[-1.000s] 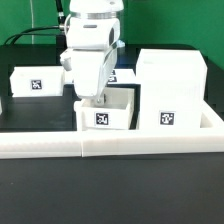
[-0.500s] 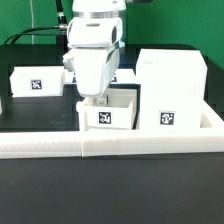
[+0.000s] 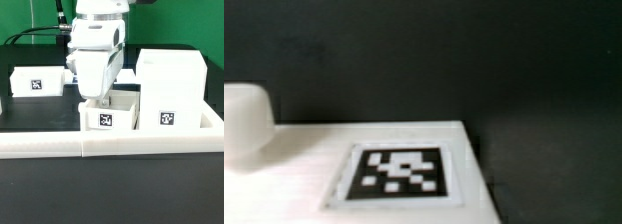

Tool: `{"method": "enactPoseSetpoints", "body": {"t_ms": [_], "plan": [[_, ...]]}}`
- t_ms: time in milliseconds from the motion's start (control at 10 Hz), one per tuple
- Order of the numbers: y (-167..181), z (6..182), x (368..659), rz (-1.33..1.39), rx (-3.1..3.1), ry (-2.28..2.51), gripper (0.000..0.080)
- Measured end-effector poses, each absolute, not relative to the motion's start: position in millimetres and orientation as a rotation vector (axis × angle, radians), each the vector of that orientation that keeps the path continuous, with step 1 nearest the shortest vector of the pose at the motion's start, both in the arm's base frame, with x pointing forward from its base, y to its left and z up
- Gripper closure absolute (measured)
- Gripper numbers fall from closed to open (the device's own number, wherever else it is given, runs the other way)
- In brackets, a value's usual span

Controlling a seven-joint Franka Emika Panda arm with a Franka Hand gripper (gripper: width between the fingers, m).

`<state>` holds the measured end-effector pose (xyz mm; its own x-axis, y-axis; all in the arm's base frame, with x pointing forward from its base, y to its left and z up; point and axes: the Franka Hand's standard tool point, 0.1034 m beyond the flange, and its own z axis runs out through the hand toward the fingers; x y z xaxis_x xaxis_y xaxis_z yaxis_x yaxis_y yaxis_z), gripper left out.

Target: Assemble drawer

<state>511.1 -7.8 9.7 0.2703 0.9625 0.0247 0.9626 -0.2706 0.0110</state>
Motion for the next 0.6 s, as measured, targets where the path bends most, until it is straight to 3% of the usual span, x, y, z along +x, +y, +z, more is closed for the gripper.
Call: {"method": "enactPoseSetpoints", "body": {"t_ms": [600], "plan": [[-8.0,14.0,515.4,-0.003,-2.485,-1.893,0.0755]]}}
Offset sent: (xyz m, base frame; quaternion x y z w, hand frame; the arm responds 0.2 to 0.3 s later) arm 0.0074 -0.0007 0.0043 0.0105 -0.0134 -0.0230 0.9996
